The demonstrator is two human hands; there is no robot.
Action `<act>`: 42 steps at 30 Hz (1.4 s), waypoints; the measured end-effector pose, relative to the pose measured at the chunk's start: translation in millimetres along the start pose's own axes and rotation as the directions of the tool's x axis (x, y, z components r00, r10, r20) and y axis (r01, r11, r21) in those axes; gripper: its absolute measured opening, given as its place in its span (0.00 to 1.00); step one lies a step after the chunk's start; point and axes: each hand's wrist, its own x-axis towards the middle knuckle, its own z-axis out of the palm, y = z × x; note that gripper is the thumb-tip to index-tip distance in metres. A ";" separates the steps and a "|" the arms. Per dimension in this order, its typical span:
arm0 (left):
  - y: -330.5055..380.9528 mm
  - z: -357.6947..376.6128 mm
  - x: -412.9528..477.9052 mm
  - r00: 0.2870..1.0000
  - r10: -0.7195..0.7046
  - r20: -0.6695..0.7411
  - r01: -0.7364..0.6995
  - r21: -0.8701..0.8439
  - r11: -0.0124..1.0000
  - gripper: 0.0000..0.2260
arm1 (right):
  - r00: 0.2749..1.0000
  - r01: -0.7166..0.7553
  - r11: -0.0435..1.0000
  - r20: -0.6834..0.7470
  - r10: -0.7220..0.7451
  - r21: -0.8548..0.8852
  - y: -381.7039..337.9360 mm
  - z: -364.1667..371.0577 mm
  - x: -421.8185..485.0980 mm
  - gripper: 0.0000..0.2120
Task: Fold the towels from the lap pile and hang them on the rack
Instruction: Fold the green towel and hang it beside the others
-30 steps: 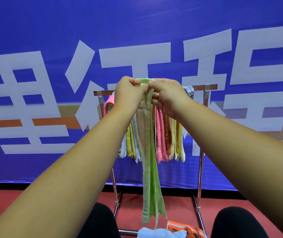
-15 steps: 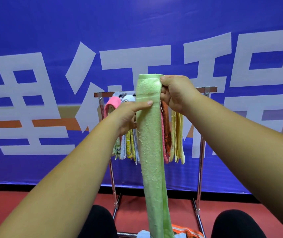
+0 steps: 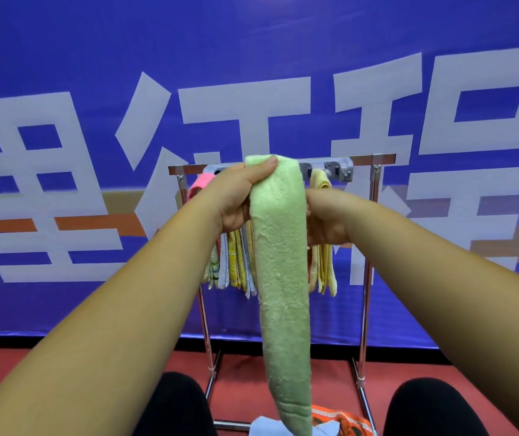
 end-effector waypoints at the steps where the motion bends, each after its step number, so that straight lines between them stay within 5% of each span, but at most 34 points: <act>1: 2.4 -0.9 2.6 1.000 -0.003 -0.023 0.002 -0.018 1.000 0.18 | 0.998 -0.015 1.000 0.056 0.015 0.001 5.9 1.4 -1.0 0.15; 4: 9.3 -7.2 11.4 0.995 -0.034 -0.089 0.027 -0.078 0.997 0.17 | 0.980 0.019 0.986 0.193 -0.051 0.165 19.2 7.8 0.7 0.30; 8: 15.4 -18.4 24.7 0.972 -0.098 -0.215 0.063 -0.164 0.984 0.17 | 0.980 0.066 0.968 0.165 -0.109 0.244 24.7 15.4 -4.3 0.39; 13: 17.2 -32.5 29.8 0.932 -0.170 -0.320 0.069 -0.304 0.950 0.13 | 0.986 0.080 0.992 0.137 -0.093 0.094 31.3 13.9 -12.7 0.20; 20: 9.4 -38.9 22.2 0.894 -0.225 -0.388 0.057 -0.398 0.916 0.15 | 0.969 0.150 0.978 0.174 -0.174 0.145 37.9 10.7 -12.3 0.15; 25: -4.3 -25.9 10.4 0.940 -0.293 -0.173 0.254 -0.217 0.943 0.18 | 0.977 0.177 0.965 0.086 -0.197 0.193 29.0 15.0 -8.2 0.15; 29: -16.3 -28.8 9.2 0.902 -0.424 -0.080 0.431 0.123 0.894 0.30 | 0.993 0.107 0.960 -0.066 -0.093 0.258 12.9 18.1 -1.0 0.15; 31: -18.1 -26.2 7.9 0.910 -0.410 -0.056 0.410 0.255 0.876 0.25 | 0.992 0.078 0.947 -0.114 -0.044 0.311 2.3 18.1 1.2 0.14; 34: -20.2 -19.1 6.7 0.947 -0.306 -0.100 0.322 0.287 0.902 0.18 | 0.994 0.061 0.930 -0.104 -0.025 0.362 -9.8 15.0 1.4 0.13; 37: -21.0 -16.1 5.1 0.945 -0.247 -0.216 0.303 0.290 0.907 0.23 | 0.998 0.034 0.951 -0.052 -0.019 0.308 -15.8 13.1 -2.7 0.14; 42: -28.8 -22.0 5.3 0.945 -0.137 -0.295 0.271 0.482 0.833 0.18 | 0.998 0.049 0.962 -0.061 -0.034 0.269 -19.3 10.7 -2.4 0.16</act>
